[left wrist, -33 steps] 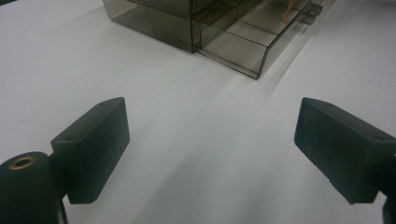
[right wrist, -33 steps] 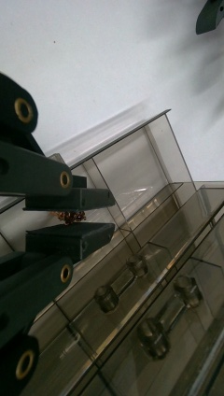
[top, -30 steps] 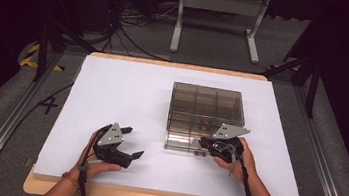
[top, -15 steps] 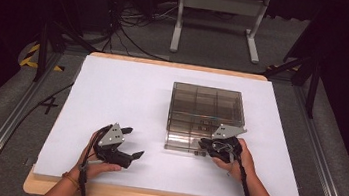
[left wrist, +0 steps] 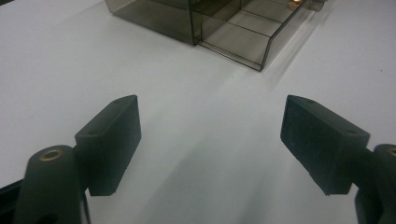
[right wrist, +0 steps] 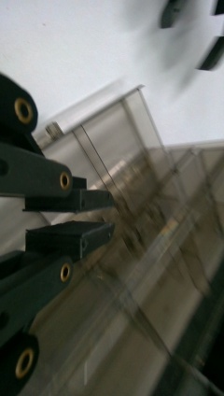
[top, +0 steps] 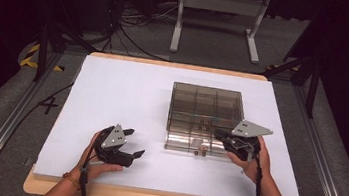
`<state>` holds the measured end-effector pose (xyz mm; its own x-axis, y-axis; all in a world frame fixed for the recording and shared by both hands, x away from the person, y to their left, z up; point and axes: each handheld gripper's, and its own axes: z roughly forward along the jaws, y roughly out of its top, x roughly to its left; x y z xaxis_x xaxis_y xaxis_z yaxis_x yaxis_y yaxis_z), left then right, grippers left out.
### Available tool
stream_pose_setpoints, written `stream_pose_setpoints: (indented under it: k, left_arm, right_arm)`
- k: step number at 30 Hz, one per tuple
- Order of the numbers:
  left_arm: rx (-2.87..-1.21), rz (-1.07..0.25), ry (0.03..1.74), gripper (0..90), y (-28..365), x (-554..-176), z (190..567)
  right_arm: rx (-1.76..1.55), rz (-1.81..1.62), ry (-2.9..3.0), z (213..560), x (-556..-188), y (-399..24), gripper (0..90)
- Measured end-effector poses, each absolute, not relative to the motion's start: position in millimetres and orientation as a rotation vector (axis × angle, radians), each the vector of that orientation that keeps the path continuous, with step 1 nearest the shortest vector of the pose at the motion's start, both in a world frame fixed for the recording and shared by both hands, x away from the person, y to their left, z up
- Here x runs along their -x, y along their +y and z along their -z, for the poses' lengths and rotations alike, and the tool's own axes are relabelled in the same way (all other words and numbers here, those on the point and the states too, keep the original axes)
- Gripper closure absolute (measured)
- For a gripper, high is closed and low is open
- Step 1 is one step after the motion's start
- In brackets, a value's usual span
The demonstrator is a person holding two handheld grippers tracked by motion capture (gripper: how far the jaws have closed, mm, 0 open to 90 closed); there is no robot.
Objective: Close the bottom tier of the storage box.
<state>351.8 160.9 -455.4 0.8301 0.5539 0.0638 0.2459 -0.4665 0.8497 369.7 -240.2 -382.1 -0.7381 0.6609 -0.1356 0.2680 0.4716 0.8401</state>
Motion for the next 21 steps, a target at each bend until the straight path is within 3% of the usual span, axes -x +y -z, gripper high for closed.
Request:
stream_pose_setpoints:
  k: [7, 16, 21]
  left_arm:
    - [-2.085, -0.386, 0.551, 31.8, 151, -349, 451]
    - [-2.099, -0.344, 0.479, 65.6, 129, -342, 441]
    - [-2.151, -0.347, 0.417, 78.6, 110, -345, 433]
  right_arm:
    - [-0.842, -1.238, 2.100, 360, -371, -276, 90.0]
    - [-0.918, -1.135, 2.052, 361, -385, -290, 90.0]
    - [-0.953, -1.089, 2.068, 363, -393, -293, 90.0]
